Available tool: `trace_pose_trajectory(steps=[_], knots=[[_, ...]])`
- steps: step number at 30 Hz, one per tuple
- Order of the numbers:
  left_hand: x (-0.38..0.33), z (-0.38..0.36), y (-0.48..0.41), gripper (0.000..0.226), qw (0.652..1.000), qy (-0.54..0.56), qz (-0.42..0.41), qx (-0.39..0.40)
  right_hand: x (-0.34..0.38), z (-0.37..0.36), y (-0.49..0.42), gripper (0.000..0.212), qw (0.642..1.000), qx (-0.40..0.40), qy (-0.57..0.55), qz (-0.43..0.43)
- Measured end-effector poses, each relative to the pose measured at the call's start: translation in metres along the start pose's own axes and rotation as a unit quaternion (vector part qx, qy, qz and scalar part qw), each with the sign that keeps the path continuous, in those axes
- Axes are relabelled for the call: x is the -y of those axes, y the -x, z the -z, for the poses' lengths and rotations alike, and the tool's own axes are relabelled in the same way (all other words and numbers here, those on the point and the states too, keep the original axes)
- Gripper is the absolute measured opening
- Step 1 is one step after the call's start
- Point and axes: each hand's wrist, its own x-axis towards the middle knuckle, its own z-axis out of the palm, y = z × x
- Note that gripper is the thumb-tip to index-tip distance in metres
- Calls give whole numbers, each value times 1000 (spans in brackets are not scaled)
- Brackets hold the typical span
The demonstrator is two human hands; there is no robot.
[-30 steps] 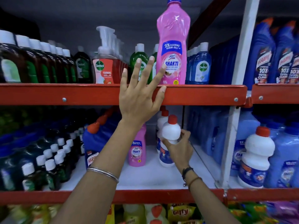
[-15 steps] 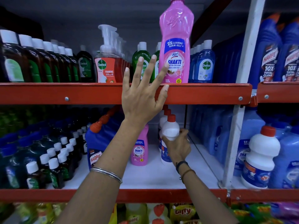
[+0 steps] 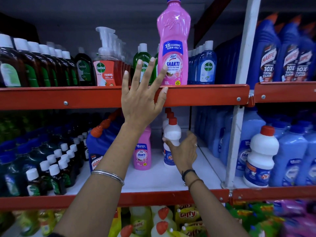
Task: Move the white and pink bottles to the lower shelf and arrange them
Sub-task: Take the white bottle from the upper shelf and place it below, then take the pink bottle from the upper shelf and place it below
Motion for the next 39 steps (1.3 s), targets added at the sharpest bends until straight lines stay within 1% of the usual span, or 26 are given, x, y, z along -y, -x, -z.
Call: trace_pose_trajectory(steps=[1,2,4,5,6,7,8,9,11,14,16,18,20,22,25,30,33,36,39], knots=[[0,0,0,48,1000,1,0,-1,-1,12,4,90,999,-20,-29,32],[0,0,0,48,1000,0,-1,-2,-3,27,8,78,994,-46,-72,72],[0,1,0,48,1000,-4,-2,1,-11,59,12,48,969,-116,-144,166],[0,1,0,48,1000,-3,-1,1,-18,75,12,36,954,-160,-147,206],[0,1,1,48,1000,-2,1,0,-27,90,10,29,943,-198,-138,231],[-1,1,2,47,1000,-2,5,-1,-38,104,5,28,934,-232,-123,240],[-2,1,3,48,1000,-3,7,0,-49,117,-2,30,932,-260,-106,229],[-2,1,3,48,1000,-2,9,3,-60,128,-10,36,934,-281,-91,202],[2,1,3,48,1000,1,14,12,-77,144,-23,55,945,-298,-50,124],[13,1,3,47,1000,0,19,14,-91,150,-36,79,965,-261,15,18],[15,1,3,47,1000,-5,19,12,-94,152,-39,83,975,-218,41,-23],[-4,1,5,47,999,11,26,18,-110,171,-44,83,976,-194,80,-57],[-5,1,7,47,1000,10,24,12,-114,175,-45,77,975,-187,103,-63],[-3,1,6,47,1000,8,20,11,-112,179,-46,71,976,-181,102,-64],[-2,1,3,47,1000,5,19,11,-102,188,-44,74,977,-182,91,-61],[-2,0,3,47,1000,11,19,7,-68,198,-24,75,966,-247,67,-39],[-2,1,3,47,1000,11,18,7,-39,201,-7,76,964,-260,50,-28],[-2,1,4,47,1000,6,18,7,-15,193,13,77,974,-226,15,-18],[-1,1,3,47,1000,8,15,6,2,169,26,76,987,-159,-26,-12]])
